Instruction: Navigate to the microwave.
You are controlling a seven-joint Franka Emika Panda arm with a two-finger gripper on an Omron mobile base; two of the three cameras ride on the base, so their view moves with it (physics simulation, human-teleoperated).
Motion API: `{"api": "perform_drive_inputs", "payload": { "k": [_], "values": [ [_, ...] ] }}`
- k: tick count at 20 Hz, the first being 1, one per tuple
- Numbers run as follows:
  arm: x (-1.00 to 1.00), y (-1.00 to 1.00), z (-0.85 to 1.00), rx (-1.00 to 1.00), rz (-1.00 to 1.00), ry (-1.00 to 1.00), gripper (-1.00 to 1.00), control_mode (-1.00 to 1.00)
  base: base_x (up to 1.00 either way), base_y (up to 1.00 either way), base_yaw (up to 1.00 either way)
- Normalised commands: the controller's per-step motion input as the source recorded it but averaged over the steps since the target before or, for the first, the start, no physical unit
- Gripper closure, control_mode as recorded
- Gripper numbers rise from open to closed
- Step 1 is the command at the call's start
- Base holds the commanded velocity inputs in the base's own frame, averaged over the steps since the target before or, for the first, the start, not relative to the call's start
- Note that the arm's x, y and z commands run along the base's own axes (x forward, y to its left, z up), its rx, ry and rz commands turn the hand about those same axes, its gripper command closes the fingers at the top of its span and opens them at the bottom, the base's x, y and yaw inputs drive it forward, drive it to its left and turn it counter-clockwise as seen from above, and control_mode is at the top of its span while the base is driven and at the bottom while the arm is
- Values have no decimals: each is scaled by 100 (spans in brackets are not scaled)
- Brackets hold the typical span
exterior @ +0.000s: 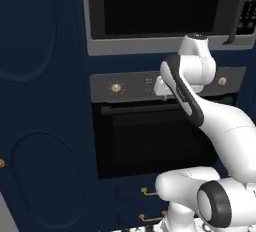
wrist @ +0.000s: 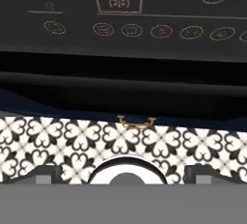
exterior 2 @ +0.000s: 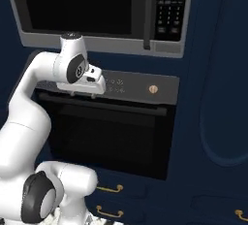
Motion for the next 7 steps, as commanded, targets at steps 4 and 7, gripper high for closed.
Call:
{"api": "perform_drive_inputs", "payload": {
  "k": [4,7],
  "values": [
    [0,0,0,0,0,0,-100,100,49,21,0],
    [0,0,0,0,0,0,-100,100,29,16,0]
  ]
}}
